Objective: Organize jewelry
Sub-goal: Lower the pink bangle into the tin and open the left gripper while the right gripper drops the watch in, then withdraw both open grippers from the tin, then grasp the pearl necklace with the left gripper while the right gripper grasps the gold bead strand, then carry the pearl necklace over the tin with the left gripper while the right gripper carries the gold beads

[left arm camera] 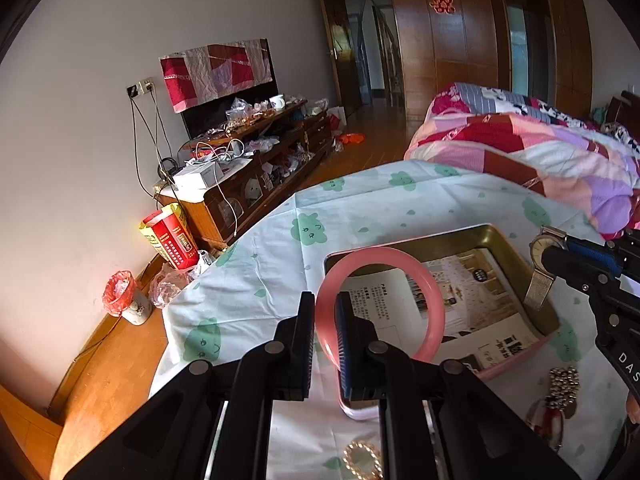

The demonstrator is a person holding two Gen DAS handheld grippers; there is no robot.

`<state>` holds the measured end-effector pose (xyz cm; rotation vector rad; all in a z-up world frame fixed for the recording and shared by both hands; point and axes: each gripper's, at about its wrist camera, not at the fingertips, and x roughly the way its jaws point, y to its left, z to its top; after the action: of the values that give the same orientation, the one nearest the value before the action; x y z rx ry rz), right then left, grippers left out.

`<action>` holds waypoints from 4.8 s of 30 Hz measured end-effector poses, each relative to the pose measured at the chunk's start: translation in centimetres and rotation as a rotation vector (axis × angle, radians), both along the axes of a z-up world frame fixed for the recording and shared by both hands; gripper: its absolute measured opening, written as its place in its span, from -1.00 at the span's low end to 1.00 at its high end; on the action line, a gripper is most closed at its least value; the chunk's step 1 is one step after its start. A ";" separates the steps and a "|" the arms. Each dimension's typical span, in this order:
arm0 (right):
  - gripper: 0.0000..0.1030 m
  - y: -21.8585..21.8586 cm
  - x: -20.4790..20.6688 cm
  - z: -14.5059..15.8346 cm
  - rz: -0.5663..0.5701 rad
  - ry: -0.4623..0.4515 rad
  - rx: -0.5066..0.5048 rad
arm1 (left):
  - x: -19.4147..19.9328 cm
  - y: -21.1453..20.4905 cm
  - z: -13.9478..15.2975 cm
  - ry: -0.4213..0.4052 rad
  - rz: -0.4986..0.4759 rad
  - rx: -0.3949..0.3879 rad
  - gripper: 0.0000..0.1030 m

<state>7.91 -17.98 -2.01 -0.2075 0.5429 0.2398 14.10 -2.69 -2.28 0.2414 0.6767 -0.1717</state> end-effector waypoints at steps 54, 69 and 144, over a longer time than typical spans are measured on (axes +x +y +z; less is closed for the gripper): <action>0.20 1.6 -0.4 -3.9 -0.077 0.015 -0.141 | -2.8 0.0 -4.6 0.058 0.043 0.040 0.17; 0.33 -1.7 -5.0 -5.7 -0.162 0.077 -0.073 | -7.9 3.6 -6.1 0.124 0.095 -0.009 0.17; -0.77 -3.6 -7.7 -0.4 -0.033 -0.006 0.140 | -10.1 4.1 1.6 -0.030 -0.019 -0.149 -0.90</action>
<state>0.22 -21.57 -2.43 -0.0636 0.5215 0.2435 4.00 1.41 -0.65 0.1077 0.6289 -0.2355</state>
